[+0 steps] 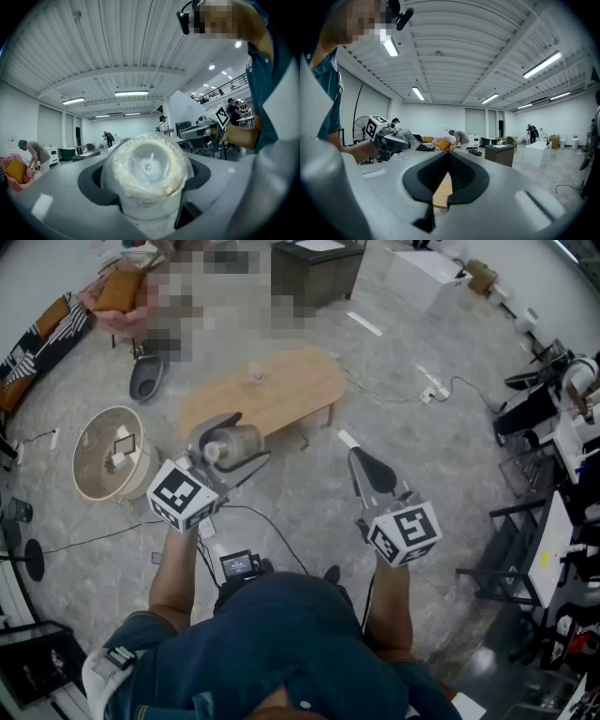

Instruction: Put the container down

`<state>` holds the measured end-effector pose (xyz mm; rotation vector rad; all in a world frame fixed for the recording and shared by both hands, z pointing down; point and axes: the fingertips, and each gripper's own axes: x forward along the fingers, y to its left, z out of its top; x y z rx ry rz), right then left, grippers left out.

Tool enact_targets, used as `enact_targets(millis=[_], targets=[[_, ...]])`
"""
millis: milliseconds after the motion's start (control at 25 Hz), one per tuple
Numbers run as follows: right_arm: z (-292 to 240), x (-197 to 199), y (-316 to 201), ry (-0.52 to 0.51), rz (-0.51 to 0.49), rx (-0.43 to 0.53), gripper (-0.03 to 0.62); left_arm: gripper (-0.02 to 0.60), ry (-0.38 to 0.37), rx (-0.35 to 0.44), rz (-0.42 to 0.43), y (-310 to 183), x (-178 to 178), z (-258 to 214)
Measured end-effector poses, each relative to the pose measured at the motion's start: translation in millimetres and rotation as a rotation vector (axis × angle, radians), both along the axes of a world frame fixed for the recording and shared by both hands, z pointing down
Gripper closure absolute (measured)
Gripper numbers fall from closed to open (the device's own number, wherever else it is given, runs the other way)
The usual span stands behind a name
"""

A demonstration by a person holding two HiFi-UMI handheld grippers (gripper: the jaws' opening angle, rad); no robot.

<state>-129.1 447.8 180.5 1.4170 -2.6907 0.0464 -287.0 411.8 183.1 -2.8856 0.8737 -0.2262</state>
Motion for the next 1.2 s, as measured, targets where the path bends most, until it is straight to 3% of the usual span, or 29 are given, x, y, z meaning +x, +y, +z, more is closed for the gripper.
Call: enact_targets(millis=[760, 1200], targets=[[1.1, -20.4, -10.2, 0.016, 0.002, -0.004, 0.585, 0.252, 0.028, -0.011, 0.028, -14.6, -13.6, 7.3], [11.6, 26.9, -66.1, -0.062, -0.110, -0.002, 0.580, 0.252, -0.005, -0.020, -0.073, -48.7, 30.5, 14.8]])
